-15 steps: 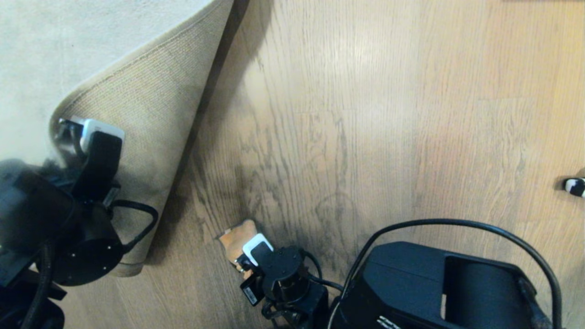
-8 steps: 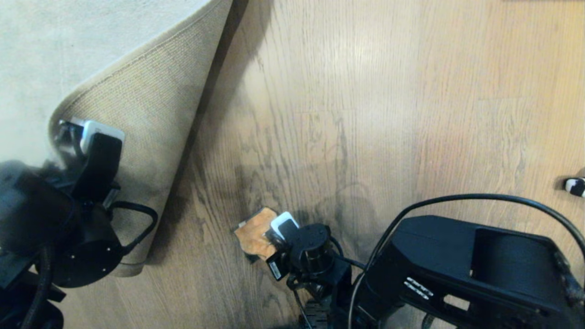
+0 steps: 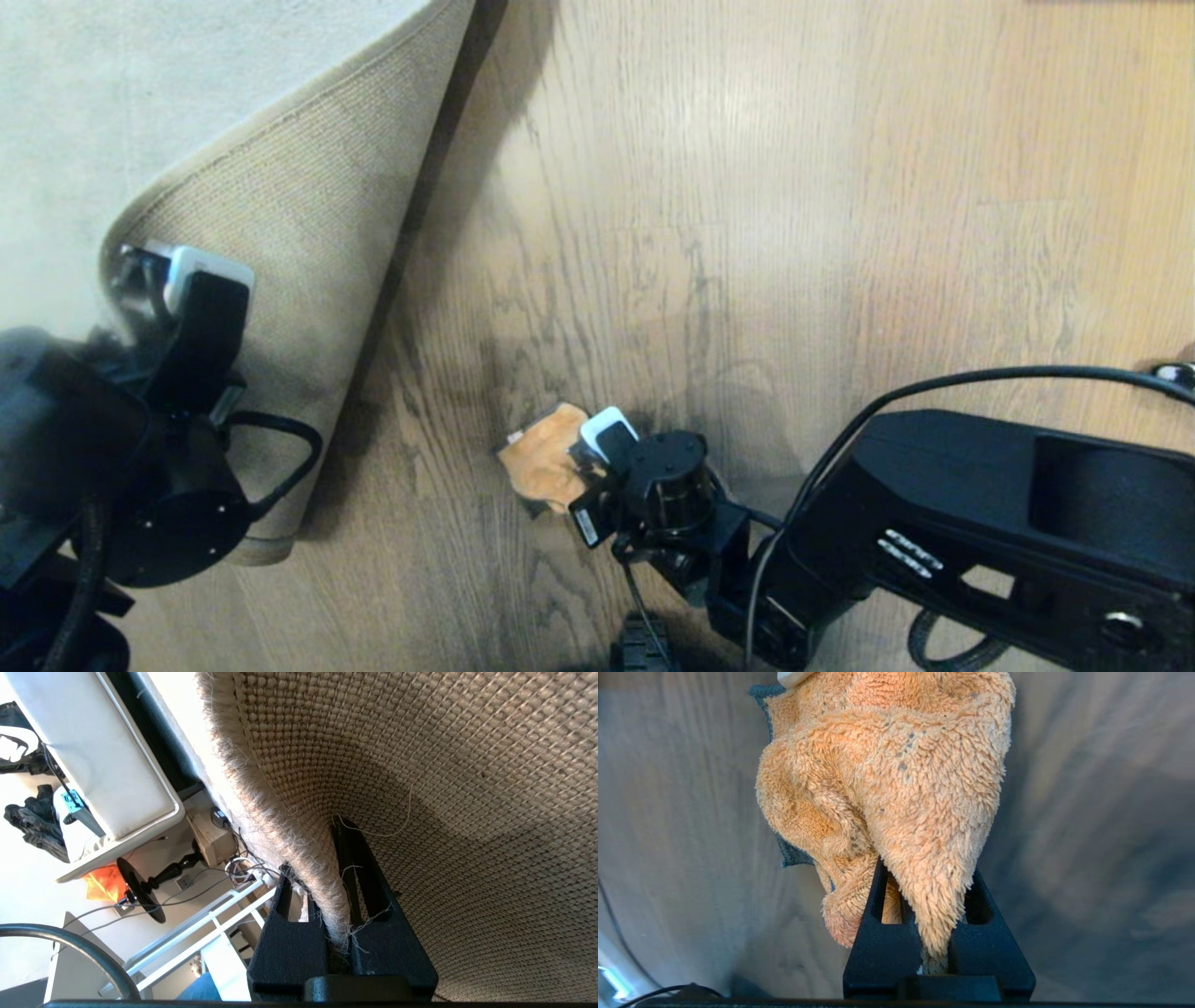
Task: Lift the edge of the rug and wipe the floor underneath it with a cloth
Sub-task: Wipe the floor under the carpet with a rag
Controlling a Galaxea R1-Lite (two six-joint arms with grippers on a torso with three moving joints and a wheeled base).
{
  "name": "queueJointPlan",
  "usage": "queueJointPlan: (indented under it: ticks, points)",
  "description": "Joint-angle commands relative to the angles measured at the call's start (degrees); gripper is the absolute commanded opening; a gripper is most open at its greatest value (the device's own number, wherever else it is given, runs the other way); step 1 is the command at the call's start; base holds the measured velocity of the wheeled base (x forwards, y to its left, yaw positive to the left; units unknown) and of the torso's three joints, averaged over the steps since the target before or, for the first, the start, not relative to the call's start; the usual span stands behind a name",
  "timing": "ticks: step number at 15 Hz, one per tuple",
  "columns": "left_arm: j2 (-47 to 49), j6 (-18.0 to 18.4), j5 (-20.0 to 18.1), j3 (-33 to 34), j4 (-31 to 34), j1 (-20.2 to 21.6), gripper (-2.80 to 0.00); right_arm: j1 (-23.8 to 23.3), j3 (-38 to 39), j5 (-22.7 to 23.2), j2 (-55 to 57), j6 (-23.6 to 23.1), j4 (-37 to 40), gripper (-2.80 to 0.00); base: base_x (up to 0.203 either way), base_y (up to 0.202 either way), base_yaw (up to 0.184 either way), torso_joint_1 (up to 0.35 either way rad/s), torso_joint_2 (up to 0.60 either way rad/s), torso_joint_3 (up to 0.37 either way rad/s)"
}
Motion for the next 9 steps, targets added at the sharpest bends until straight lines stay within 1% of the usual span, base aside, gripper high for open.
queueJointPlan:
  ticks: [1, 3, 5, 9]
  points:
    - [-0.03, 0.3, 0.38, 0.02, -2.72, -0.01, -2.8, -1.02, 1.63, -0.26, -2.21, -0.37, -0.37, -2.8, 0.0, 0.0, 0.0, 0.0, 0.0, 0.0]
    - [-0.03, 0.3, 0.38, 0.02, -2.72, -0.01, -2.8, -0.91, 2.03, -0.14, -2.77, -0.45, -0.37, -2.8, 0.0, 0.0, 0.0, 0.0, 0.0, 0.0]
    - [-0.03, 0.3, 0.38, -0.01, -2.72, -0.01, -2.8, 0.65, 2.05, -0.05, -2.95, -0.46, -0.12, -2.8, 0.0, 0.0, 0.0, 0.0, 0.0, 0.0]
    - [-0.34, 0.3, 0.38, 0.02, -2.72, 0.04, -2.8, 7.59, 1.93, 0.06, -1.84, -0.38, 0.7, -2.8, 0.0, 0.0, 0.0, 0.0, 0.0, 0.0]
